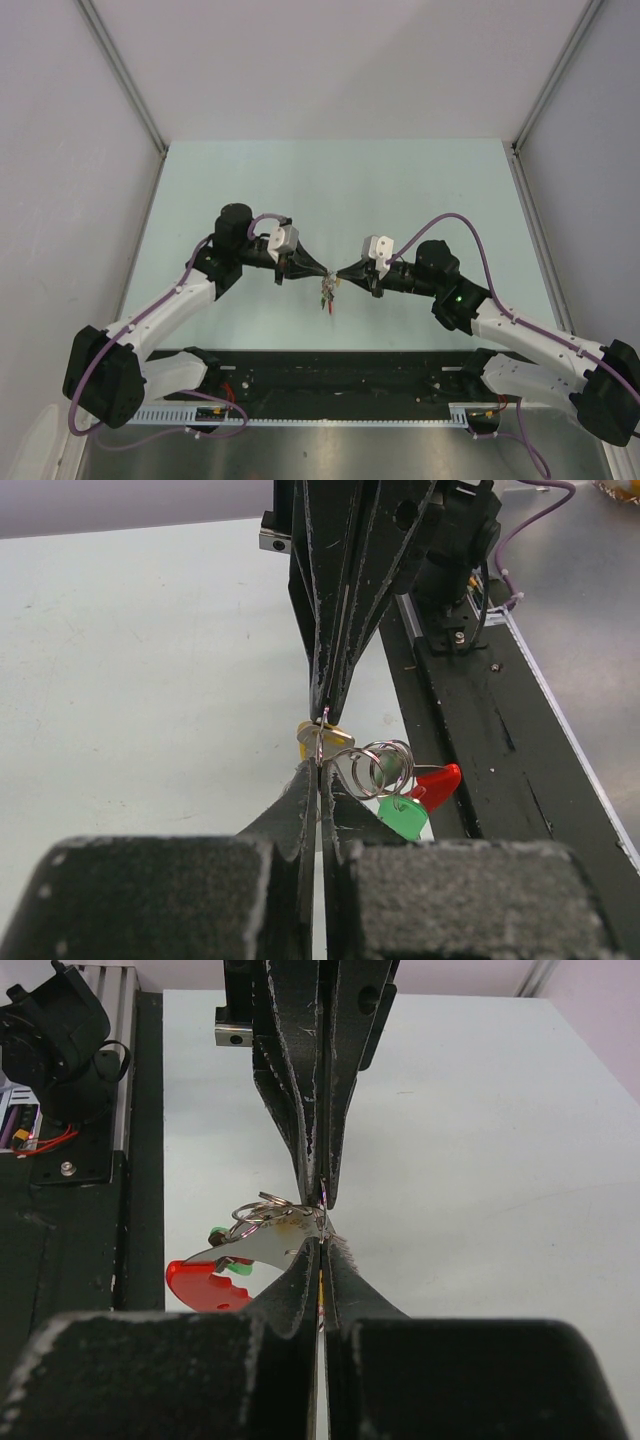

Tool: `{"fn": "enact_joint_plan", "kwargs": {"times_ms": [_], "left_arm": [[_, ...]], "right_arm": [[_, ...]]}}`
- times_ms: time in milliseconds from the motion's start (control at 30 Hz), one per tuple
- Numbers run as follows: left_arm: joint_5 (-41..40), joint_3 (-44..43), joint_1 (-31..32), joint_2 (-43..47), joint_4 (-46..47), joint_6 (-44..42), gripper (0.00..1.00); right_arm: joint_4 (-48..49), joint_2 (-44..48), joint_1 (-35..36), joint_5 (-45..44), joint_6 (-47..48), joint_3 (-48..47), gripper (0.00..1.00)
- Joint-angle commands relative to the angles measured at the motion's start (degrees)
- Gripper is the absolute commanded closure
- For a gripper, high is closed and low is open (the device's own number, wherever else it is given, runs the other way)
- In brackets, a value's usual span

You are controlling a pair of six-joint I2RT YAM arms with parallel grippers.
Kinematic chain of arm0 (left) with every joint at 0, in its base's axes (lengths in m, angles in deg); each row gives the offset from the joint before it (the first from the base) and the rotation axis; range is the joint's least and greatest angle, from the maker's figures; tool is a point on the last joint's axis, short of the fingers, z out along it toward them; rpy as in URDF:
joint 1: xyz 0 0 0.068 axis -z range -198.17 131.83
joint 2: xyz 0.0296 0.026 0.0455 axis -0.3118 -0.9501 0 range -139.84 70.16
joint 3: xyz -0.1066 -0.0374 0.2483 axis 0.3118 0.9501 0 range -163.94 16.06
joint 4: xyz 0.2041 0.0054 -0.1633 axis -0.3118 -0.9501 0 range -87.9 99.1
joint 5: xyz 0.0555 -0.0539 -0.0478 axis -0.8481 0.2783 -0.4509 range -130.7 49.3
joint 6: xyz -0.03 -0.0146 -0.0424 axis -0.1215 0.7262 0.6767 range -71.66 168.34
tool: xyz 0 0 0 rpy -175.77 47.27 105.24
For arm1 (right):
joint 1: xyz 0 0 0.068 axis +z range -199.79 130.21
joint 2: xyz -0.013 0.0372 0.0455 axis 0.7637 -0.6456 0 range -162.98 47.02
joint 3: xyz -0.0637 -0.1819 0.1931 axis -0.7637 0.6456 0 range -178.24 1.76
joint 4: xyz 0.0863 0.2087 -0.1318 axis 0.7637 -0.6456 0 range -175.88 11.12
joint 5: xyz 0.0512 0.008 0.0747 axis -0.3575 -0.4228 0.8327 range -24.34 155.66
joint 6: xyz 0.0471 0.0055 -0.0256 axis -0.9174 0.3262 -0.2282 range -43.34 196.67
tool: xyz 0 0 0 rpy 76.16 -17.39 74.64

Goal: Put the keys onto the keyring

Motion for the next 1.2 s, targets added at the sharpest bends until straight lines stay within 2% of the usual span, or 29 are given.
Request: {"fn": "enact_joint_plan", "kwargs": {"times_ms": [0,500,767,867,967,1100,1167], "left_arm": [[3.42,-1.77,1.26,0.28,0.06,-1.63,1.00],[2.55,-2.39,2.31,0.28,-1.96,-3.12,1.00],[-3.14,-1.69,2.49,1.15,0.41,2.84,1.00],[-5.36,0.07,2.84,2.74,3.74,8.38,1.00],[-7.38,4.63,2.93,5.46,13.74,20.91,1.00],[-11.94,11.14,3.10,8.62,30.59,31.05,1.00],[-14.05,14.39,3.63,10.03,35.46,34.83,1.00]], "right_arm": [[3.22,0.51,0.13,1.81,0.44,-0.19,1.00],[3.66,0.15,0.04,2.17,0.00,-0.28,1.00],[2.52,0.68,0.30,0.15,1.41,-0.28,1.00],[1.73,1.03,0.57,-1.87,2.81,-0.28,1.00],[1.55,1.03,1.09,-3.10,3.61,-0.28,1.00],[1.64,0.86,1.44,-4.07,4.31,-0.19,1.00],[1.81,0.68,1.71,-4.07,4.49,-0.28,1.00]]}}
